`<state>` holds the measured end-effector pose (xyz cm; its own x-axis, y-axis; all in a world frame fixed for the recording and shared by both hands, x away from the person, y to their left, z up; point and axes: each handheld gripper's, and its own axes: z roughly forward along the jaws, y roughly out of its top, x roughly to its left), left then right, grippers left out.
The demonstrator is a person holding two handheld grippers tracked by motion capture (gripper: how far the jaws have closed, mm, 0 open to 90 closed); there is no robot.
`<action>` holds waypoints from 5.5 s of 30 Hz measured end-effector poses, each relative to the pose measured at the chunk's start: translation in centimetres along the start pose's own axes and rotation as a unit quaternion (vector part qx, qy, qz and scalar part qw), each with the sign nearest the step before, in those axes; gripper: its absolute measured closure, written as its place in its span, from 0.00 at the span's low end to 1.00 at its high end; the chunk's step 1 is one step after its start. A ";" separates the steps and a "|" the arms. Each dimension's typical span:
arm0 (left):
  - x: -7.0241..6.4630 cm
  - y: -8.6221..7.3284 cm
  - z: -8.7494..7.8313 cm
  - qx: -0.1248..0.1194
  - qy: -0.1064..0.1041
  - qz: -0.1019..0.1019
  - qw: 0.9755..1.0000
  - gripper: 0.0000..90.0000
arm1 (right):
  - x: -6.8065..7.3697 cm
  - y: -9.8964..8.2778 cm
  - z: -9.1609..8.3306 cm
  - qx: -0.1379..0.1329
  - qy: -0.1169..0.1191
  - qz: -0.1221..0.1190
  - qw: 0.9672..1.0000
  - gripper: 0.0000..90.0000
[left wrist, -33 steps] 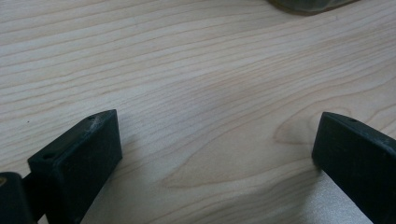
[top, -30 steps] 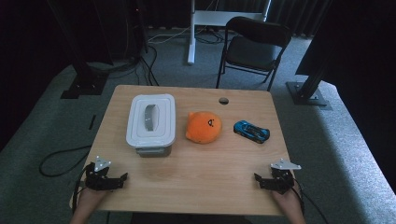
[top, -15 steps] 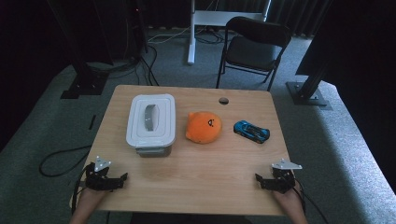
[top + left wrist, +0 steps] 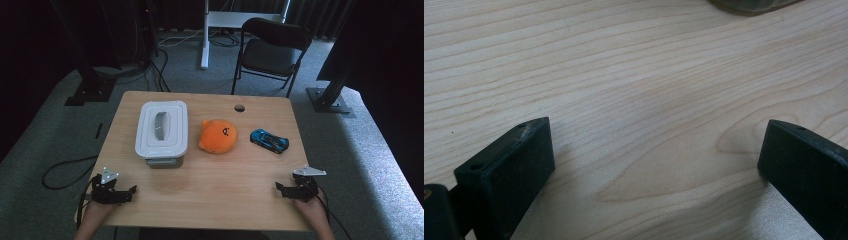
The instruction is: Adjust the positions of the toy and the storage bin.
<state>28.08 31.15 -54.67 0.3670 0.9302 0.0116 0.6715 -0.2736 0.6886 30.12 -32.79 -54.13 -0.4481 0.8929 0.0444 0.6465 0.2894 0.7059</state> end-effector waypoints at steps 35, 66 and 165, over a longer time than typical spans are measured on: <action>0.0 0.0 0.0 0.000 0.000 -0.001 1.000 0.02 | -5.5 9.7 2.5 -0.030 -0.020 0.017 0.999 0.16; 0.0 0.0 0.0 0.000 0.001 -0.001 1.000 0.02 | -8.3 9.8 4.3 0.005 -0.046 0.156 0.987 0.42; -0.1 0.0 0.0 0.000 0.002 -0.002 1.000 0.02 | -1.8 15.5 12.4 0.120 -0.013 -0.045 0.992 0.29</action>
<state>28.03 31.11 -54.67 0.3617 0.9322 0.0116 0.6731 -0.2697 0.6886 48.58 -25.67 -52.05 -0.4966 0.8674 -0.0320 0.7347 0.4397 0.5167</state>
